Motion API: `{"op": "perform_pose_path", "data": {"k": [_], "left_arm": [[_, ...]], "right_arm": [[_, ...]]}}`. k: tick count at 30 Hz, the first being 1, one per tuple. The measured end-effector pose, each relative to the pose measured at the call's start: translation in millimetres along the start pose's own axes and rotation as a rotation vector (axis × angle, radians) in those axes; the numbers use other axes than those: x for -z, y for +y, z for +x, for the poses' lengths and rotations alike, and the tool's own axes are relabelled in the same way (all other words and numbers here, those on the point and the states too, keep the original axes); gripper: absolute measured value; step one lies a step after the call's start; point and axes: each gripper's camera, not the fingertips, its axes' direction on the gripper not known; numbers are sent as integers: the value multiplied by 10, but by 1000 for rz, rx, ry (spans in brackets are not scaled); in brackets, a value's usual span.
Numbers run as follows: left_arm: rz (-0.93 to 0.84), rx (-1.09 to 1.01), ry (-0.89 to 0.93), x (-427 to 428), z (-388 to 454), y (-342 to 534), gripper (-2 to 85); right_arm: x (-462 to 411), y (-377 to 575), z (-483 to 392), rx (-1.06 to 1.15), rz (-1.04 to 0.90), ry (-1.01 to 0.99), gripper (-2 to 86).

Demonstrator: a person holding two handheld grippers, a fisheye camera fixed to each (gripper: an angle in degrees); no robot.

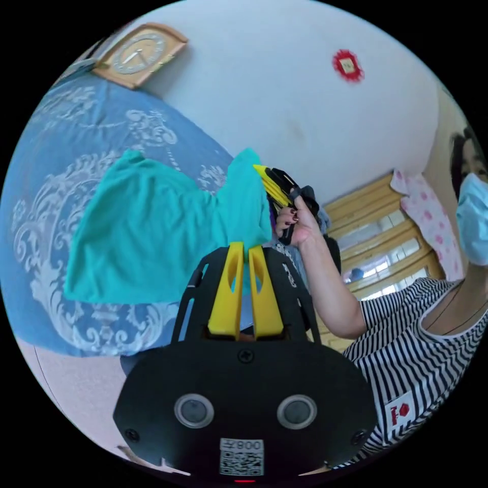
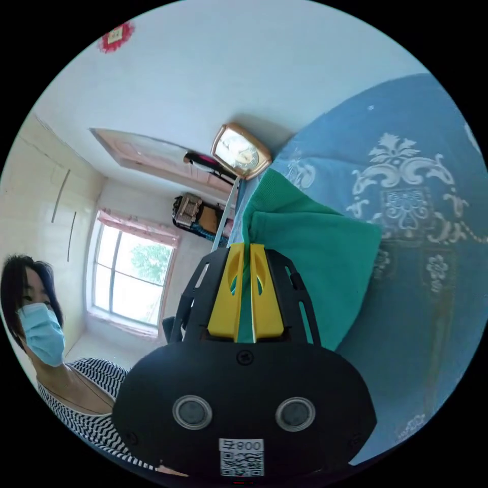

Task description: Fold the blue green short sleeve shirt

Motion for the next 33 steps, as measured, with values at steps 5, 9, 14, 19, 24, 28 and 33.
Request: {"op": "perform_pose_path", "data": {"k": [5, 9, 14, 19, 24, 28, 33], "left_arm": [[136, 217, 24, 1075, -1035, 185, 14], [151, 299, 7, 1542, -1532, 258, 14], [167, 362, 29, 2016, -1936, 312, 14], [186, 392, 42, 2375, -2145, 336, 15], [199, 405, 39, 2688, -2269, 342, 17], [213, 423, 39, 2878, -2345, 355, 20], [234, 406, -2, 3145, -2220, 402, 16]], "right_arm": [[-876, -555, -671, 18, -141, 71, 19], [-1305, -844, -1012, 17, -221, 150, 19], [-1566, -1198, -1457, 4, -282, 202, 19], [-1613, -1456, -1836, -7, -314, 224, 20], [-1630, -1668, -2222, -11, -350, 252, 21], [-1610, -1815, -2540, -3, -393, 310, 22], [-1409, -1909, -2997, 30, -415, 313, 23]]}}
